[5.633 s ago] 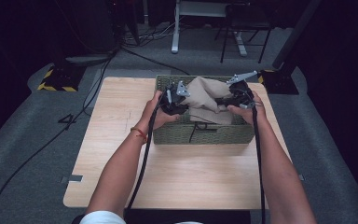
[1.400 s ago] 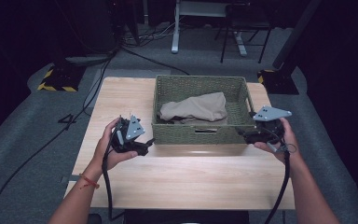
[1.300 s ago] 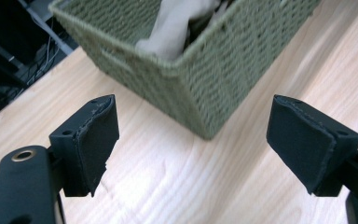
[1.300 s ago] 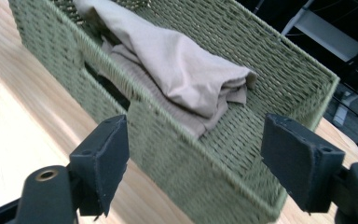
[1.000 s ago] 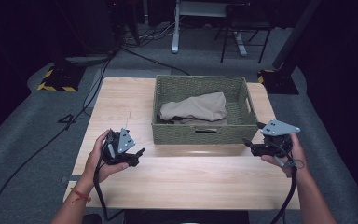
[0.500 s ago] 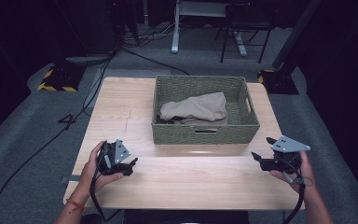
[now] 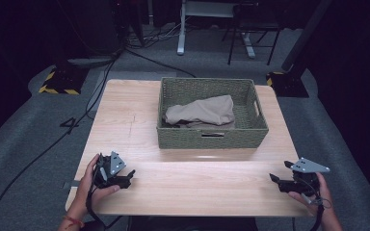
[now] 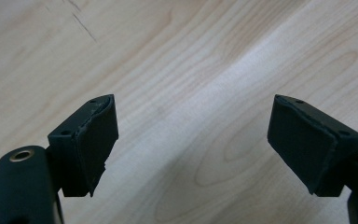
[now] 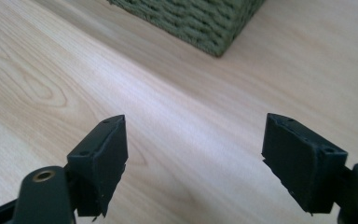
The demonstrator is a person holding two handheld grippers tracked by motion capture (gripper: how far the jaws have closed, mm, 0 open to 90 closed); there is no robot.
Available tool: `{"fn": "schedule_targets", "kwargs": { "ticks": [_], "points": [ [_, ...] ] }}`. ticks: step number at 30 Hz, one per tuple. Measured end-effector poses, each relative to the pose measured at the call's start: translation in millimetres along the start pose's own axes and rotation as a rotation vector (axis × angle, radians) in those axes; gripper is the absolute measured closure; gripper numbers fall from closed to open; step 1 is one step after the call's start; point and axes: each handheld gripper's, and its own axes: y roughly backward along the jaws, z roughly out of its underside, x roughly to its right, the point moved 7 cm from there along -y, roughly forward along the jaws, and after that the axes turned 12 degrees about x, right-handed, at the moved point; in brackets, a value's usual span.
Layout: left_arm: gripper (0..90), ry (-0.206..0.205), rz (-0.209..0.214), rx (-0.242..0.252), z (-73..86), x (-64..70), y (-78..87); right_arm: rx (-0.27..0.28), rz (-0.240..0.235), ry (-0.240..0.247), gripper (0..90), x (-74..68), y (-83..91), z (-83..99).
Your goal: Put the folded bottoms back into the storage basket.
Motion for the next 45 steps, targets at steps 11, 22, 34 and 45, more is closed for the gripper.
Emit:
{"fn": "schedule_targets", "kwargs": {
  "ticks": [11,22,34,45],
  "points": [
    [16.8,0.185,0.038,0.007,19.4,-2.4,-3.0,-0.034,0.023,-0.131,22.4,15.2,-0.1,39.7],
    [16.1,0.249,0.056,-0.001,23.1,-5.4,-1.8,-0.024,0.021,-0.151,18.9,15.7,0.6,45.6],
    [15.2,0.245,0.059,-0.004,22.4,-6.1,-3.3,-0.023,0.029,-0.151,18.7,15.6,-0.6,45.0],
    [15.2,0.251,0.056,-0.008,22.1,-6.2,-3.7,-0.024,0.029,-0.153,18.7,15.9,-1.4,44.6]
  ]
}}
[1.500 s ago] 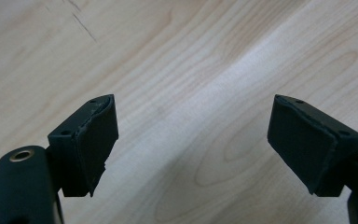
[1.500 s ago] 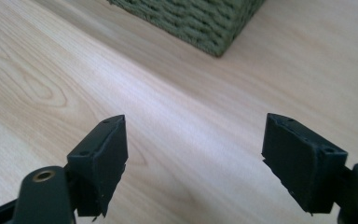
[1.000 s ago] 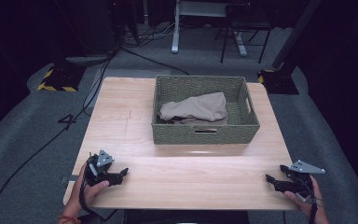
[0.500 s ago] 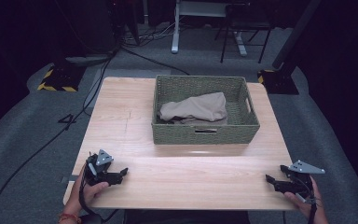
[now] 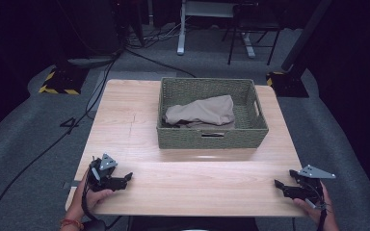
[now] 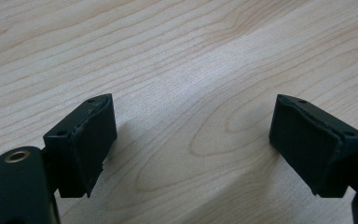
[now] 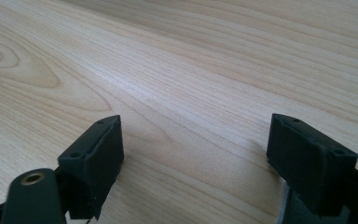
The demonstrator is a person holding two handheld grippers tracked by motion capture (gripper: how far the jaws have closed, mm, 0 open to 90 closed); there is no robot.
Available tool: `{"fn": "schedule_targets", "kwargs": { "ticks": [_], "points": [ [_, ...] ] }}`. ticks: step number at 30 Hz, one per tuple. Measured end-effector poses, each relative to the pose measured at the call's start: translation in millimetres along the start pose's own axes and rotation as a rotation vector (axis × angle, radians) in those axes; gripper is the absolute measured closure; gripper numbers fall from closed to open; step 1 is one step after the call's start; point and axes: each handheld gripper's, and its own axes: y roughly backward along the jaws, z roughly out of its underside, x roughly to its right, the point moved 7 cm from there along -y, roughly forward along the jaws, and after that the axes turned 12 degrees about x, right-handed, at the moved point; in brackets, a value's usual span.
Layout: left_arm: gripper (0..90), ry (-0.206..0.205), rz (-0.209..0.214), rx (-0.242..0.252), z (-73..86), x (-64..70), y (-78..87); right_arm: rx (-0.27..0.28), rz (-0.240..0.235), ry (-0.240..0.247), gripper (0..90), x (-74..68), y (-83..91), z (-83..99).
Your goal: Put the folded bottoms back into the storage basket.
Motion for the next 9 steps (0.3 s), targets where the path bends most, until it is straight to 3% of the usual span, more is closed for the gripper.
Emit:
{"fn": "schedule_targets", "kwargs": {
  "ticks": [9],
  "points": [
    [15.2,0.0,0.0,0.0,0.0,0.0,0.0,0.0,-0.002,-0.002,18.6,0.1,-0.5,-0.2]
  ]
}}
